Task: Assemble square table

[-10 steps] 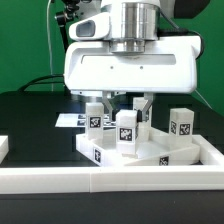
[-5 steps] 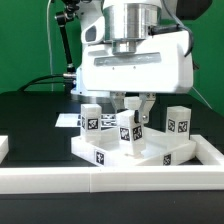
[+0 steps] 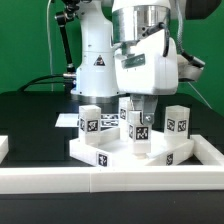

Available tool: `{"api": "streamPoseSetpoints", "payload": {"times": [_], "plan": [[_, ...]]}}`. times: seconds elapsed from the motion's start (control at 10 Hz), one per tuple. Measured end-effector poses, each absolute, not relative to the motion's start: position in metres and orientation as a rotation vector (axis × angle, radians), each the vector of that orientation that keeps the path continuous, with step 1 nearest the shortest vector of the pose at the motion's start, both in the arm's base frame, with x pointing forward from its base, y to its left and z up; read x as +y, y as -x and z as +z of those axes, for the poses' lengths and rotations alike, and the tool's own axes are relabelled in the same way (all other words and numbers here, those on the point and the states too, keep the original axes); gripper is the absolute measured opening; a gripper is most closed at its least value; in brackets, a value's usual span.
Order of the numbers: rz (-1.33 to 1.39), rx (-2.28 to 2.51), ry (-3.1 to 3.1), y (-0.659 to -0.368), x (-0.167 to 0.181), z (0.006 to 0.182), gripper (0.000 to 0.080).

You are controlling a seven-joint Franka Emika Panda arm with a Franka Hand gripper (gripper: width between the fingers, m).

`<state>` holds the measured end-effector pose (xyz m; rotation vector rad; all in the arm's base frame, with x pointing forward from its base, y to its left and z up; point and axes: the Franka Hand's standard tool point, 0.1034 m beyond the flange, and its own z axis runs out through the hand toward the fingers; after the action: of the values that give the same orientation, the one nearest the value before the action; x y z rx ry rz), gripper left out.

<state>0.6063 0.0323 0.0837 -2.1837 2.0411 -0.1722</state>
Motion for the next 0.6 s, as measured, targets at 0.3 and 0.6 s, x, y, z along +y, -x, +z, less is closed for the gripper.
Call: {"api": "streamPoseSetpoints", "payload": {"times": [0.3,0.6], "plan": [[-0.14,2.197,1.991,-0.6069,0.0336,0.0838,0.0293],[-0.145,2.142,2.055,-0.6065,0.0341,0.0829,0.0525]]}}
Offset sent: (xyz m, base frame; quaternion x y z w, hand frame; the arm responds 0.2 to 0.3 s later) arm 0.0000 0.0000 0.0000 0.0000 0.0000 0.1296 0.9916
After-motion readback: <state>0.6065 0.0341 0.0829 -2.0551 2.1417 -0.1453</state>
